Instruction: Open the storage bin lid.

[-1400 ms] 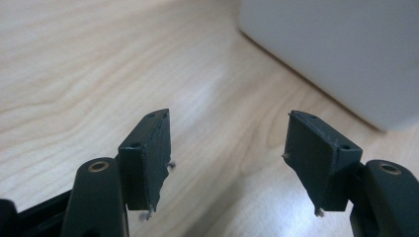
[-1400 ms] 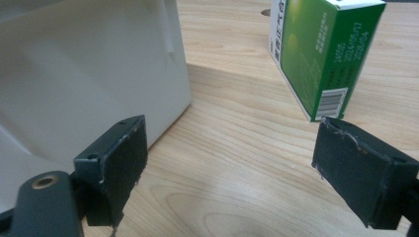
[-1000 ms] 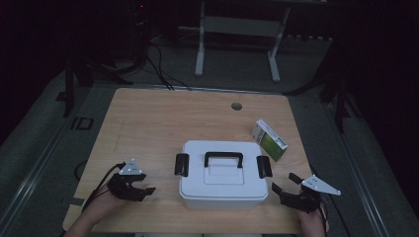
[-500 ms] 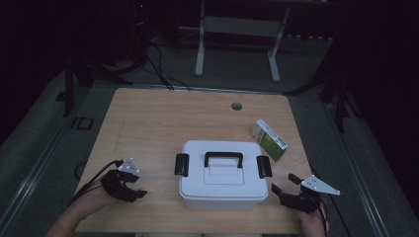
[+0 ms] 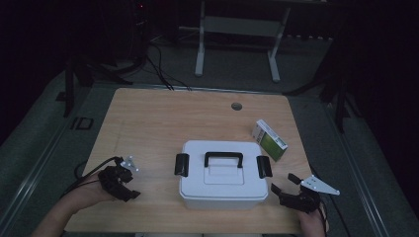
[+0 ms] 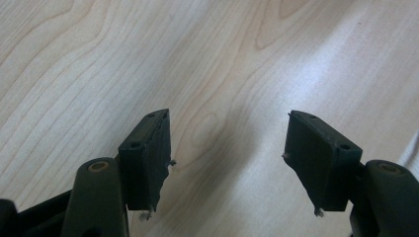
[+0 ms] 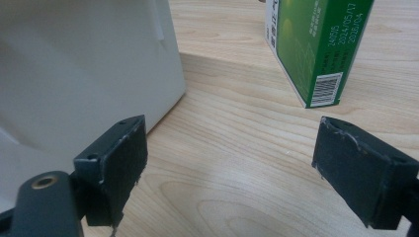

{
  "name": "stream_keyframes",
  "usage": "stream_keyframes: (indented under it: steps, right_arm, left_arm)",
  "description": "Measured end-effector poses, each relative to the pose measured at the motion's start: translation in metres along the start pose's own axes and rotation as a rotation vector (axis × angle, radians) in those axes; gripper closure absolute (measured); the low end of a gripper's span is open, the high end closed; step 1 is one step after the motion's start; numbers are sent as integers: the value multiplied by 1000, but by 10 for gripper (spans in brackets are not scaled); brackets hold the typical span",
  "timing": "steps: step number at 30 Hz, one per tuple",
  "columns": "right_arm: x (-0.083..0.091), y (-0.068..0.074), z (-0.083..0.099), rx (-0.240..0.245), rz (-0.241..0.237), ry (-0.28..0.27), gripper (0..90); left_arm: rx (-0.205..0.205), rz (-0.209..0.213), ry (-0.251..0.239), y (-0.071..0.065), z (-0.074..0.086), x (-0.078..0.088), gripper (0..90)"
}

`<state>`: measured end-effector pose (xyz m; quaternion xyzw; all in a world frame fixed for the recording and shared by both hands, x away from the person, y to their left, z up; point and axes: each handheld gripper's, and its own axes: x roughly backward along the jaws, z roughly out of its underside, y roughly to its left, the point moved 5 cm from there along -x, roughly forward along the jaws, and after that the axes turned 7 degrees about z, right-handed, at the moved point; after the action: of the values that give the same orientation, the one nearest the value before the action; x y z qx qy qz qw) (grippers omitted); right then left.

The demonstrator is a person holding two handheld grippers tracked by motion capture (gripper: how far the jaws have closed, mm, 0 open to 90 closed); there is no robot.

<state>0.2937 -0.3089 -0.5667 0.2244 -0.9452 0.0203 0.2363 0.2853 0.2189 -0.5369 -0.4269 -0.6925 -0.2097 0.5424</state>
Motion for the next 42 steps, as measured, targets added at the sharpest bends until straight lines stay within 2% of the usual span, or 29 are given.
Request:
stream_keyframes:
  steps: [3, 4, 6, 7, 13, 21, 25, 26, 29, 30, 38, 41, 42]
  right_arm:
    - [0, 0, 0, 1, -1, 1, 133]
    - [0, 0, 0, 1, -1, 1, 133]
    - [0, 1, 0, 2, -2, 4, 133]
    - [0, 1, 0, 2, -2, 4, 132]
    - [-1, 1, 0, 1, -5, 5, 132]
    - [-1, 1, 1, 4, -5, 8, 132]
    - [-1, 1, 1, 8, -8, 8, 131]
    - [-1, 2, 1, 8, -11, 7, 131]
    - [-1, 1, 0, 4, -12, 7, 131]
    - [-1, 1, 0, 5, -12, 7, 131]
    - [-1, 2, 1, 3, -17, 8, 131]
    - [-1, 2, 1, 4, -17, 9, 131]
    - [-1, 2, 1, 3, -17, 9, 131]
  left_arm:
    - [-5, 13, 40, -2, -1, 2, 347]
    - [-5, 13, 40, -2, -1, 2, 347]
    - [-12, 9, 83, -2, -1, 4, 347]
    - [-10, 20, 89, -2, -1, 5, 347]
    - [-28, 17, 132, -5, -5, 11, 347]
    - [-39, 16, 145, -9, -14, 25, 347]
    - [-60, 22, 137, -10, -20, 35, 348]
    - [-77, 26, 142, -12, -24, 39, 348]
    - [-83, 32, 147, -14, -28, 43, 349]
    - [-94, 25, 165, -16, -32, 46, 352]
    - [-142, 36, 175, -26, -53, 60, 352]
    - [-147, 37, 175, -27, -56, 61, 352]
    - [-152, 31, 176, -29, -62, 63, 352]
